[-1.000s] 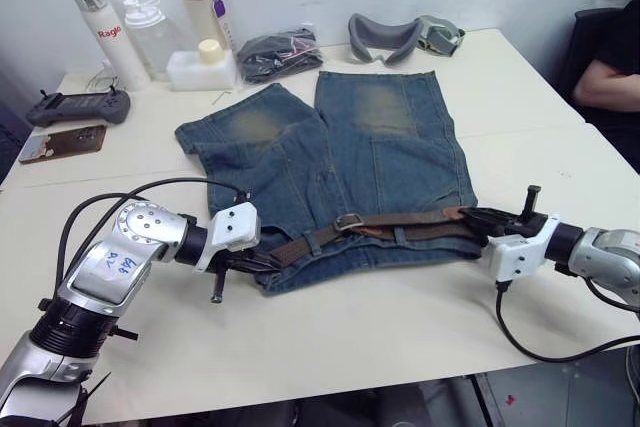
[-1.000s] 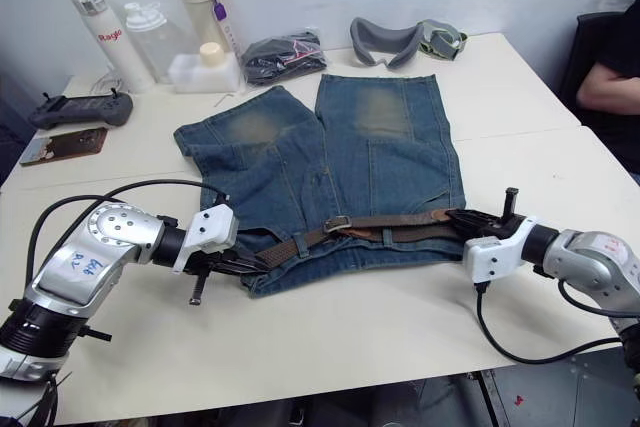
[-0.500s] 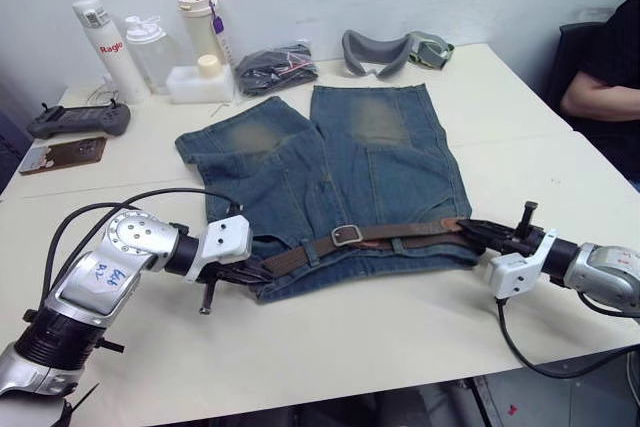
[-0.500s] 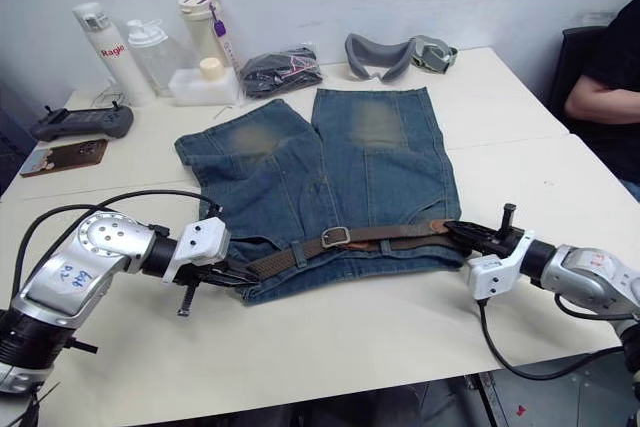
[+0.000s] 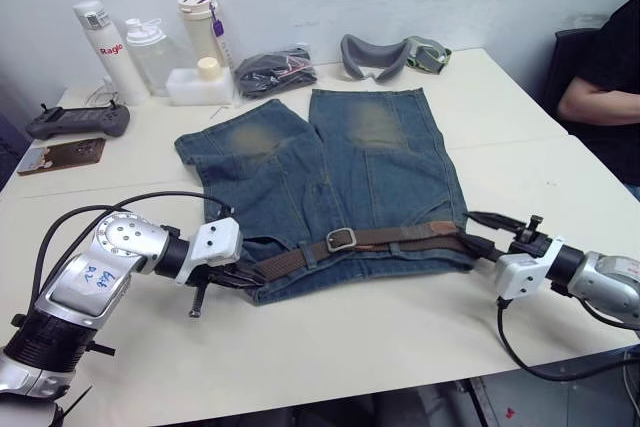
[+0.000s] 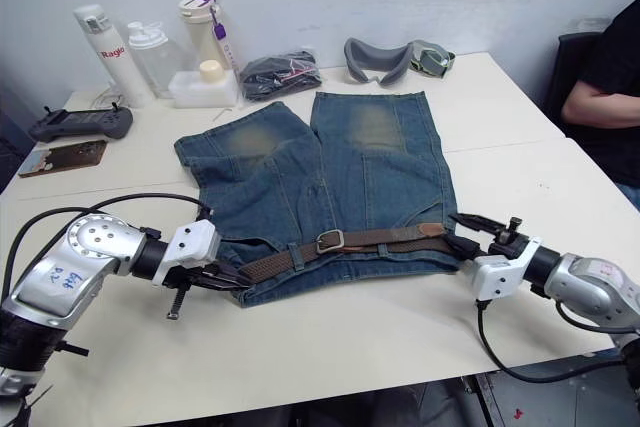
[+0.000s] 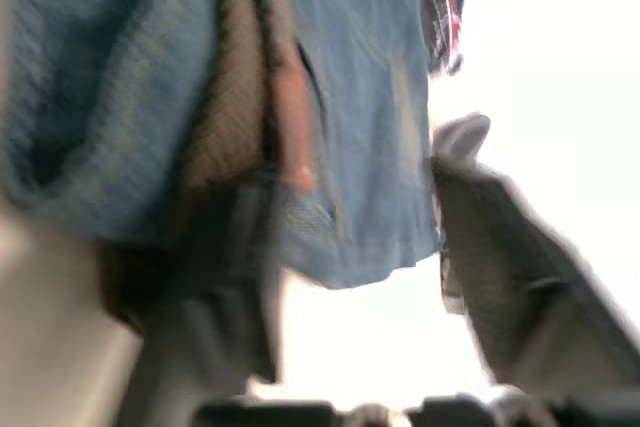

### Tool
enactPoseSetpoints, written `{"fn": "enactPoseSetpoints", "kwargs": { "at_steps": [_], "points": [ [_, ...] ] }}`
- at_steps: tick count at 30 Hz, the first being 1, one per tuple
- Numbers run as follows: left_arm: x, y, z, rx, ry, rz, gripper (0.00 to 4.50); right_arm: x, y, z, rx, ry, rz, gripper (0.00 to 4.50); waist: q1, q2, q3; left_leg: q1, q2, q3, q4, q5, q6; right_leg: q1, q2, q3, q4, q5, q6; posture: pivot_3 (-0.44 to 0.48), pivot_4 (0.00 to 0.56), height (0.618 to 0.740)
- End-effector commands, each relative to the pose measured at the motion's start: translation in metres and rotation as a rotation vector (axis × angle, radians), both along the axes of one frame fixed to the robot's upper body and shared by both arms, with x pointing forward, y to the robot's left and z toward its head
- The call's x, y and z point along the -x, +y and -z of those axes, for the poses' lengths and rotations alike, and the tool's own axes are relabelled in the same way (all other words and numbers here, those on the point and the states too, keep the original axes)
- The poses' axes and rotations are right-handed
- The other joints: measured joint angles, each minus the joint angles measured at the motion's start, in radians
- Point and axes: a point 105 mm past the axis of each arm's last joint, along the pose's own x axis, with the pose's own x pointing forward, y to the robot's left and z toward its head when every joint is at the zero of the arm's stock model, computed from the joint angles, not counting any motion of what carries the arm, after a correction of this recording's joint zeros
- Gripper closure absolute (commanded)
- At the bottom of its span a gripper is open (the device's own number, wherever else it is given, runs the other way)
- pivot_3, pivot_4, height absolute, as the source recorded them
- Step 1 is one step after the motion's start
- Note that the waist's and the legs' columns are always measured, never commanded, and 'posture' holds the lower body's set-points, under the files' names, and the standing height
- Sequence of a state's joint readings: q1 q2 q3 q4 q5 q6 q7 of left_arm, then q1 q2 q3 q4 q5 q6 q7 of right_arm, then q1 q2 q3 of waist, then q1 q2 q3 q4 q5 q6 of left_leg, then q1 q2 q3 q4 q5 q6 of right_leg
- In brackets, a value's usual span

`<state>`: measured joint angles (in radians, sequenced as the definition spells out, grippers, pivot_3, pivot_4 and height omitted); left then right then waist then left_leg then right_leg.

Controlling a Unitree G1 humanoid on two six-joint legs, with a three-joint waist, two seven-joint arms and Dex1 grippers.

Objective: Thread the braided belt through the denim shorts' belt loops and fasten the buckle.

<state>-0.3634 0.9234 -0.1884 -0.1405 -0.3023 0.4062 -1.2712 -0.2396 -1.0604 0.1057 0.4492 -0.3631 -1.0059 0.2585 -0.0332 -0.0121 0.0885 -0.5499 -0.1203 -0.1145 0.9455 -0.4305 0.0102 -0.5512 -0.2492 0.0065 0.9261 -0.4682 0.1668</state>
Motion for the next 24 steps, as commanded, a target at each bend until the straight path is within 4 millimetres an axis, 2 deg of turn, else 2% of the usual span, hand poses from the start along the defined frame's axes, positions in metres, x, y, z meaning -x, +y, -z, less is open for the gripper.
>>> {"fn": "enactPoseSetpoints", "kwargs": {
  "at_steps": [1,4,8,11,13,15,17,19,22,24],
  "points": [
    [-0.002,0.005,-0.003,0.018,0.064,-0.053,4.50,-0.003,-0.008,-0.018,0.018,-0.026,0.028,0.05,0.001,0.001,0.002,0.000,0.000,0.000,0.000,0.000,0.000,0.000,0.000,0.000,0.000,0.000,0.000,0.000,0.150,0.641],
    [0.000,0.003,-0.024,0.091,0.107,-0.078,3.54,-0.005,-0.024,-0.036,0.036,-0.052,0.070,0.00,0.004,0.001,0.007,-0.002,0.000,-0.002,0.000,0.000,0.000,-0.002,0.002,0.000,0.000,0.000,0.000,0.000,0.150,0.641],
    [0.006,0.007,-0.046,0.160,0.159,-0.091,1.70,-0.006,-0.035,-0.051,0.051,-0.067,0.094,0.00,0.004,0.001,0.010,-0.010,-0.001,-0.004,0.000,0.001,-0.002,-0.012,0.007,0.000,0.001,0.000,0.001,0.000,0.150,0.641],
    [0.002,0.021,-0.086,0.304,0.159,-0.166,0.21,-0.014,-0.050,-0.069,-0.039,-0.043,0.166,0.00,0.003,0.000,0.013,-0.015,0.001,-0.004,0.000,0.003,-0.005,-0.017,0.007,0.001,0.003,0.002,0.003,0.000,0.150,0.641],
    [0.000,0.034,-0.103,0.373,0.150,-0.230,0.05,-0.023,-0.059,-0.076,-0.225,0.060,0.238,0.00,-0.002,-0.001,0.015,-0.015,0.003,-0.004,0.000,0.003,-0.006,-0.018,0.006,0.001,0.003,0.002,0.002,0.000,0.150,0.641],
    [0.000,0.045,-0.109,0.423,0.141,-0.293,0.05,-0.030,-0.061,-0.081,-0.458,0.194,0.261,0.00,-0.005,-0.001,0.016,-0.014,0.006,-0.003,0.000,0.003,-0.006,-0.017,0.008,0.001,0.003,0.001,0.001,0.000,0.150,0.641],
    [-0.002,0.053,-0.104,0.429,0.101,-0.361,0.05,-0.036,-0.062,-0.091,-0.793,0.375,0.256,0.00,-0.004,0.000,0.015,-0.014,0.009,-0.003,0.000,0.003,-0.006,-0.016,0.009,0.001,0.002,0.001,0.001,0.000,0.150,0.641],
    [-0.003,0.062,-0.094,0.418,0.068,-0.435,0.05,-0.035,-0.053,-0.089,-1.004,0.620,0.207,0.00,-0.002,0.002,0.017,-0.014,0.011,-0.004,-0.001,0.002,-0.007,-0.017,0.010,0.000,0.001,0.002,0.000,0.000,0.150,0.641],
    [-0.003,0.075,-0.077,0.365,-0.016,-0.511,0.05,-0.028,-0.038,-0.081,-1.066,0.835,0.171,0.00,0.006,0.005,0.019,-0.014,0.011,-0.006,-0.002,0.002,-0.008,-0.017,0.010,-0.001,-0.002,0.002,-0.001,0.000,0.150,0.641],
    [-0.007,0.083,-0.070,0.375,-0.078,-0.580,0.05,-0.027,-0.030,-0.075,-1.046,0.857,0.182,0.00,0.010,0.006,0.020,-0.014,0.011,-0.008,-0.004,0.003,-0.012,-0.017,0.010,-0.002,-0.005,0.003,-0.003,0.000,0.150,0.641]
  ]
}}
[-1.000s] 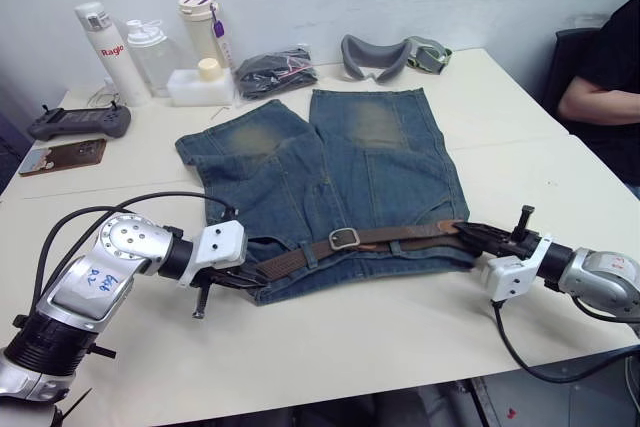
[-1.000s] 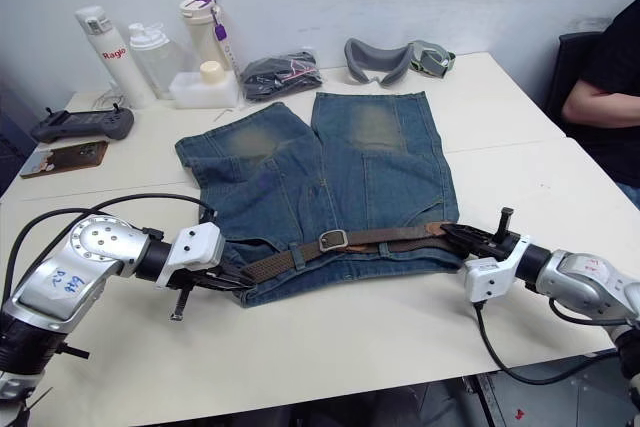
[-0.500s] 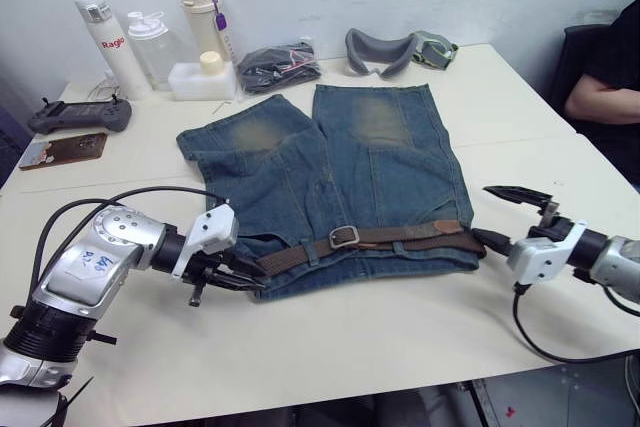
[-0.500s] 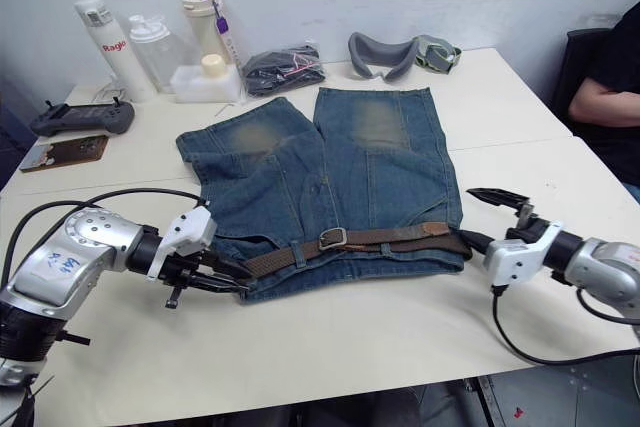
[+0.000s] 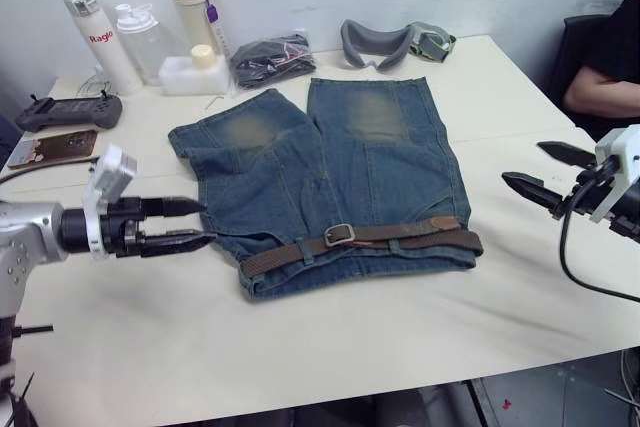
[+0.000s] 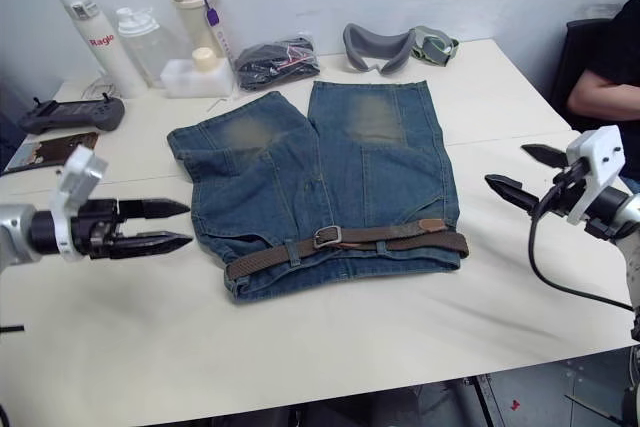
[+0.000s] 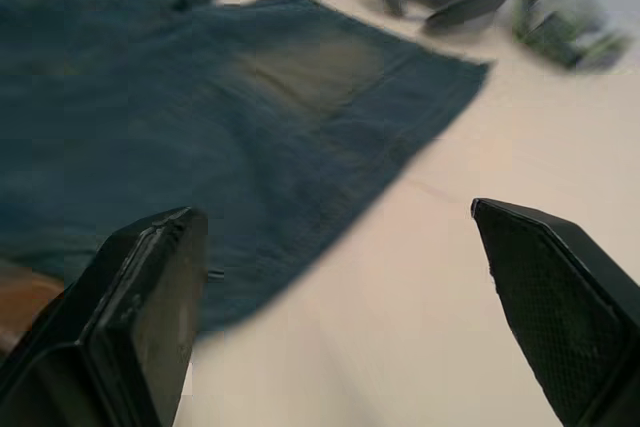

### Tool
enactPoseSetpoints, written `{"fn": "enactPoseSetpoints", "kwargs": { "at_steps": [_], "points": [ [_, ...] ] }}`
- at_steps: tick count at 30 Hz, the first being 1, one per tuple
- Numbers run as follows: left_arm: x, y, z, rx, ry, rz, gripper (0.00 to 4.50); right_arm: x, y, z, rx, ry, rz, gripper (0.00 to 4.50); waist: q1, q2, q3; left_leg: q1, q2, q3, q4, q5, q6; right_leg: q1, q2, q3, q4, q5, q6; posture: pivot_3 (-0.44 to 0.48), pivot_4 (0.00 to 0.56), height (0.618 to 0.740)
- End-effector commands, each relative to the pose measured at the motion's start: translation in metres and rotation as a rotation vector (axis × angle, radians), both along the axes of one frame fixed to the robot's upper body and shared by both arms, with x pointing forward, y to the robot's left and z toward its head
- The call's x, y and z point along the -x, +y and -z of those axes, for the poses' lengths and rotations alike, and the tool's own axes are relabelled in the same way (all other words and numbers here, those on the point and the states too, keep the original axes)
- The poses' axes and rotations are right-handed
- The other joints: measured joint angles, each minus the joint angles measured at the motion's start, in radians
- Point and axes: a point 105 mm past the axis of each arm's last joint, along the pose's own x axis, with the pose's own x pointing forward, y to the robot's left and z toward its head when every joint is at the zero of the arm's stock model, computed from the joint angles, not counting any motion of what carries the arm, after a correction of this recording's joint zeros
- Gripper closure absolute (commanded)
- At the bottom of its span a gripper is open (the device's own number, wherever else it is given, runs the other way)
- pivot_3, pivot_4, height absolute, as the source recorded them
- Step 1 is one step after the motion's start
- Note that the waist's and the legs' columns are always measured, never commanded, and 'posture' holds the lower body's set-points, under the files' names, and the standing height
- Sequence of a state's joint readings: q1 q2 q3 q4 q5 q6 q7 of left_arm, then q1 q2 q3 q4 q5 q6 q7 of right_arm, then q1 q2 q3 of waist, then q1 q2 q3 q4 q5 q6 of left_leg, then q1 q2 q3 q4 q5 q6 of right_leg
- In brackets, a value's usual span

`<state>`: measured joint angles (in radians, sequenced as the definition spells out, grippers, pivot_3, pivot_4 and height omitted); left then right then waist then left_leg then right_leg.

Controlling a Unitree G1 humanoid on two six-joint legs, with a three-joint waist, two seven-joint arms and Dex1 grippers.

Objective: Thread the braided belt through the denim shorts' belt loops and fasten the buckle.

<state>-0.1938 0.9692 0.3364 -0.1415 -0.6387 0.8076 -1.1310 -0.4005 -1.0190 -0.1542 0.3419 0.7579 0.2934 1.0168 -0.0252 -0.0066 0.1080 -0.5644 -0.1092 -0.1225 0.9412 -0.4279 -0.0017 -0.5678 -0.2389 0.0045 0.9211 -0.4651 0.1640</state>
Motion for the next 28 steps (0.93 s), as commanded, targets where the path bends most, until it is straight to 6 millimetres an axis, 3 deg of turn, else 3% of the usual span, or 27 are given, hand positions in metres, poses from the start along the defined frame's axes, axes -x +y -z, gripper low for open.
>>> {"fn": "enactPoseSetpoints", "kwargs": {
  "at_steps": [1,9,10,12,13,14,15,16,17,18,20,21,23,28],
  "points": [
    [-0.007,0.013,-0.010,-0.012,-0.175,-0.121,0.05,0.004,0.014,-0.005,-0.029,0.029,-0.031,0.00,0.006,0.001,0.000,0.000,0.000,0.000,0.000,0.000,0.000,0.000,0.000,0.000,-0.001,0.000,0.000,0.000,0.150,0.641],
    [0.001,0.005,0.027,0.025,-0.193,-0.277,0.05,0.007,0.033,0.031,0.011,0.048,0.012,0.00,0.022,0.003,0.005,-0.001,-0.004,0.000,-0.002,0.001,0.002,0.009,-0.002,-0.002,-0.015,0.008,0.008,0.000,0.150,0.645],
    [0.002,0.003,0.031,0.025,-0.191,-0.288,0.05,0.008,0.034,0.035,0.011,0.050,0.013,0.00,0.013,0.003,0.007,-0.001,-0.008,-0.002,-0.007,0.007,0.011,0.021,-0.019,-0.016,-0.021,0.009,0.010,0.000,0.150,0.647],
    [0.003,0.001,0.037,0.025,-0.192,-0.308,0.05,0.010,0.035,0.039,-0.001,0.058,0.024,0.00,-0.010,0.009,0.007,-0.013,0.010,0.036,-0.007,0.016,0.023,0.040,-0.058,-0.059,-0.026,0.008,0.014,0.000,0.150,0.649],
    [0.004,0.000,0.040,0.024,-0.194,-0.313,0.05,0.010,0.035,0.041,0.002,0.056,0.028,0.00,-0.016,0.014,0.010,-0.014,0.021,0.052,-0.008,0.021,0.025,0.051,-0.072,-0.078,-0.032,0.008,0.014,0.000,0.150,0.650],
    [0.003,-0.001,0.042,0.027,-0.202,-0.326,0.05,0.010,0.035,0.043,-0.015,0.059,0.043,0.00,-0.018,0.022,0.012,-0.014,0.014,0.049,-0.014,0.029,0.031,0.063,-0.082,-0.096,-0.039,0.009,0.016,0.000,0.150,0.650],
    [0.003,-0.002,0.043,0.037,-0.208,-0.341,0.05,0.011,0.034,0.045,-0.008,0.060,0.048,0.00,-0.010,0.026,0.016,-0.011,-0.003,0.034,-0.021,0.038,0.031,0.065,-0.074,-0.105,-0.043,0.013,0.010,0.000,0.150,0.650],
    [0.002,-0.004,0.044,0.043,-0.213,-0.351,0.05,0.012,0.034,0.047,-0.009,0.060,0.057,0.00,0.003,0.027,0.020,-0.012,-0.004,0.026,-0.024,0.044,0.029,0.051,-0.034,-0.067,-0.030,0.029,-0.033,0.000,0.150,0.650],
    [0.002,-0.004,0.044,0.048,-0.217,-0.360,0.05,0.013,0.034,0.047,-0.013,0.055,0.063,0.00,0.018,0.021,0.025,-0.008,-0.006,0.021,-0.031,0.049,0.030,0.046,-0.002,-0.043,-0.032,0.037,-0.037,0.000,0.150,0.650],
    [0.002,-0.004,0.046,0.049,-0.219,-0.369,0.05,0.013,0.034,0.046,-0.016,0.045,0.068,0.00,0.030,0.016,0.028,-0.001,-0.011,0.022,-0.040,0.054,0.030,0.046,0.014,-0.033,-0.044,0.037,-0.036,0.000,0.150,0.650],
    [0.003,-0.004,0.048,0.047,-0.223,-0.372,0.05,0.013,0.035,0.045,-0.028,0.031,0.083,0.00,0.052,0.011,0.034,0.002,-0.019,0.023,-0.051,0.062,0.032,0.051,0.012,-0.012,-0.063,0.030,-0.022,0.000,0.150,0.650],
    [0.004,-0.005,0.049,0.048,-0.225,-0.374,0.05,0.013,0.033,0.046,-0.028,0.026,0.096,0.00,0.056,0.010,0.034,0.002,-0.019,0.021,-0.052,0.063,0.034,0.052,0.009,-0.007,-0.063,0.030,-0.022,0.000,0.150,0.650],
    [0.004,-0.005,0.049,0.056,-0.232,-0.381,0.05,0.013,0.033,0.047,-0.026,0.018,0.112,0.00,0.059,0.009,0.035,0.002,-0.019,0.019,-0.054,0.064,0.033,0.051,0.020,-0.002,-0.063,0.030,-0.023,0.000,0.150,0.650],
    [0.000,-0.004,0.053,0.043,-0.250,-0.400,0.05,0.014,0.034,0.050,-0.036,0.016,0.139,0.00,0.050,0.006,0.037,0.002,-0.017,0.022,-0.069,0.077,0.029,0.053,0.016,0.002,-0.070,0.029,-0.023,0.000,0.150,0.650]
  ]
}}
